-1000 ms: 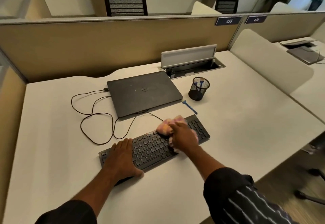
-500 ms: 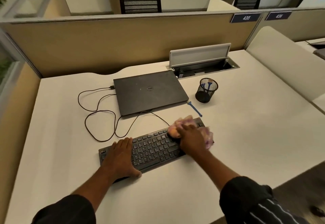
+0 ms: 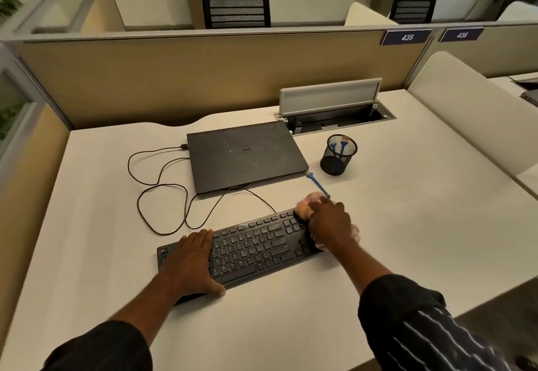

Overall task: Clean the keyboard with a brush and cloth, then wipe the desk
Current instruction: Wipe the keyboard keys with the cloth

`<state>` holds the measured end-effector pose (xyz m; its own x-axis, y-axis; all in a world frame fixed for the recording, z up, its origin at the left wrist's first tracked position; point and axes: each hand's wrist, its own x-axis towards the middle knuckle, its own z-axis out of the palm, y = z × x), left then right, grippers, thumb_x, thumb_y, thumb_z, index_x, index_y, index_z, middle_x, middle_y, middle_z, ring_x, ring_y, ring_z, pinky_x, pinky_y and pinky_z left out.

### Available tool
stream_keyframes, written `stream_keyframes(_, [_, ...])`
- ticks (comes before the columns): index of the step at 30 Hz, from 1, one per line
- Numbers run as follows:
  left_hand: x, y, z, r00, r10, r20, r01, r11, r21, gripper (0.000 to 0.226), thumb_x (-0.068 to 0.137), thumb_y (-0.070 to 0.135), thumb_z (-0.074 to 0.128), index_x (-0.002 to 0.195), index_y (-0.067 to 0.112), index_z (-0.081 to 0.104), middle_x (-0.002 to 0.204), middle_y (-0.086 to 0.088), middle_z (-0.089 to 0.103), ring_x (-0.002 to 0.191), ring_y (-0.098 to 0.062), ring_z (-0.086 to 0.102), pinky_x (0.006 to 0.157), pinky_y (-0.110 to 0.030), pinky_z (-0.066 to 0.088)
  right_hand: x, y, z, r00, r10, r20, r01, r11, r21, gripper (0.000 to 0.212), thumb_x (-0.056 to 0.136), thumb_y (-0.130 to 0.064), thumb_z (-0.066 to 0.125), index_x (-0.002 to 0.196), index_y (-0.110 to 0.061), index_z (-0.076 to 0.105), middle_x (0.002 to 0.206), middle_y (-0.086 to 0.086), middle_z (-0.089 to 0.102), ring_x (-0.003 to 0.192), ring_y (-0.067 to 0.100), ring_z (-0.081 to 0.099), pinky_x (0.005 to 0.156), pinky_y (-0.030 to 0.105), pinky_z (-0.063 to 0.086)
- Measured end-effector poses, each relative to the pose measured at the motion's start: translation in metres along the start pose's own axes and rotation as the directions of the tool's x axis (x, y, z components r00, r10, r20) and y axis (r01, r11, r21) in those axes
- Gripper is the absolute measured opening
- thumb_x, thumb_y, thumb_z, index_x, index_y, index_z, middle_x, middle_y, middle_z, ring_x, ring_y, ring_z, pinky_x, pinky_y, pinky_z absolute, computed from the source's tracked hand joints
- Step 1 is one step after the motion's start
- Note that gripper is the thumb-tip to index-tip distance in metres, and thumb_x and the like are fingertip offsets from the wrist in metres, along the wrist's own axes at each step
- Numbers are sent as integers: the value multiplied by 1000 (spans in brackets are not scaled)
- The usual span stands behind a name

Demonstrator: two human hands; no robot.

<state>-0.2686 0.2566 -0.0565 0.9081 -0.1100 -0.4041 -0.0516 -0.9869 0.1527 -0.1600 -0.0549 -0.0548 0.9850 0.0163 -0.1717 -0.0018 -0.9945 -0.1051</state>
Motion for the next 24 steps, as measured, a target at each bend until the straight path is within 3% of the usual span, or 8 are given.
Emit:
stream_keyframes(3, [0,2,-2,1000,-3,1,3,1000,-14,142,58,81,71,160,13,-2,167,-4,9,152,-21,12,125,-37,11,-7,-31,12,989,-149,20,149,989,-10,42,90,-35,42,128,-36,57,140,-2,53,119,33,45,93,41,42])
stream_keyframes(7, [-3,2,-4,1000,-2,-4,2,999,-43,142,56,79,74,160,13,2,166,-3,12,151,-21,14,124,-35,11,-8,-47,14,934,-335,123,339,941,-13,40,93,-42,50,133,-41,53,145,-5,49,125,29,45,95,41,45])
stream_keyframes(11, [-3,2,-3,1000,2,-21,-3,999,-37,141,55,78,75,159,12,6,165,-3,16,150,-21,18,124,-35,14,11,-1,-2,998,-62,-27,63,998,27,45,83,-46,38,126,-46,55,131,-10,58,108,25,52,88,37,47])
stream_keyframes(13, [-3,1,-3,1000,3,-27,-4,1000,-28,140,55,78,75,159,12,7,163,-3,19,148,-21,21,123,-35,16,11,5,-8,998,-10,-61,13,999,51,43,86,-49,35,124,-47,55,126,-10,60,108,26,54,92,40,47])
stream_keyframes(16, [-1,0,-2,999,6,-33,-6,1000,-20,139,57,77,75,159,13,7,162,-3,20,147,-21,22,122,-35,16,7,-21,-2,994,-76,-83,78,997,27,36,88,-52,41,112,-37,64,108,-1,68,93,24,60,79,36,51])
stream_keyframes(20, [-1,0,-1,999,9,-44,-10,1000,-14,139,57,78,75,159,13,6,162,-3,19,147,-21,22,123,-35,17,2,-43,5,936,-352,16,352,936,-11,42,91,-65,38,112,-41,66,102,-8,72,86,18,64,72,34,55])
stream_keyframes(22, [-1,0,-1,999,8,-44,-8,1000,-10,140,57,78,75,159,13,6,163,-3,18,147,-22,21,123,-36,17,7,-25,-1,950,-312,0,311,945,-100,34,84,-66,47,104,-47,66,87,-11,73,77,16,68,71,38,59])
stream_keyframes(24, [0,0,-1,999,6,-42,-7,1000,-8,140,56,79,74,159,13,5,163,-3,18,148,-22,20,123,-36,16,12,-5,-2,989,-123,-87,115,989,-95,28,87,-50,43,111,-48,58,100,-10,70,83,21,66,77,37,55])
